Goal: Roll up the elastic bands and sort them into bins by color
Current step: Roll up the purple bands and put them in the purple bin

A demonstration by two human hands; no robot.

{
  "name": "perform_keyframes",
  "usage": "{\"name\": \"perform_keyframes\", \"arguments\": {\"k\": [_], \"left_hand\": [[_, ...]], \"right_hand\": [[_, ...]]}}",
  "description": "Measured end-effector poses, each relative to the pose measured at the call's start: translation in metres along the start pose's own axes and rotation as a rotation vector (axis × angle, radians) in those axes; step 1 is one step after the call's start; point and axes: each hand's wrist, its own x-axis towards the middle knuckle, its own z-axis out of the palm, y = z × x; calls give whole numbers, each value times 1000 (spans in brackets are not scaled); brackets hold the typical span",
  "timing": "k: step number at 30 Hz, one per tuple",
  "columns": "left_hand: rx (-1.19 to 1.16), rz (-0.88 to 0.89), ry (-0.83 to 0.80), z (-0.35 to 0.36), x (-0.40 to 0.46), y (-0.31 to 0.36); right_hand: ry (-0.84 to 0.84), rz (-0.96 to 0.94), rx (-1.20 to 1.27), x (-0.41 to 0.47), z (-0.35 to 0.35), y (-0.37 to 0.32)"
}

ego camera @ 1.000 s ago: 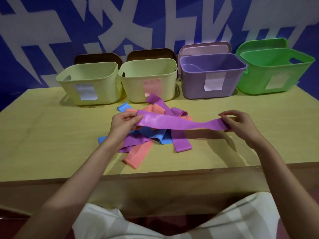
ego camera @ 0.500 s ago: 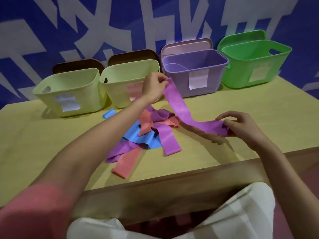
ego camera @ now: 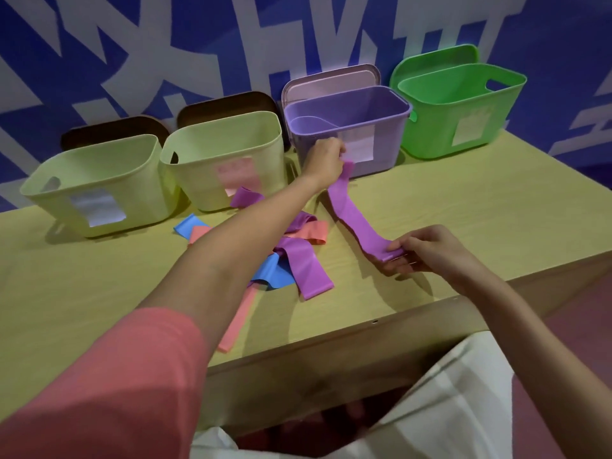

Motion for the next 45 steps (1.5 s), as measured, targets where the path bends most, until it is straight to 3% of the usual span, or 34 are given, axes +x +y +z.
{"name": "perform_keyframes", "arguments": {"k": [9,16,27,36,45], "left_hand": [[-35,135,46,0,-40,-6],[-232,164,-98,-15,-151,19],[-403,151,-177,-8,-239,28],[-318,246,-140,10,-237,43],[-295,218,-121,20,-244,47]], "right_hand": [[-128,-77,-165,-10,-5,12],[117,-555,-692,-3,-9,40],[18,-673,-549,-26,-4,59],[19,-644,-492,-35,5,65],[24,-609,-435,-39,0,71]]}}
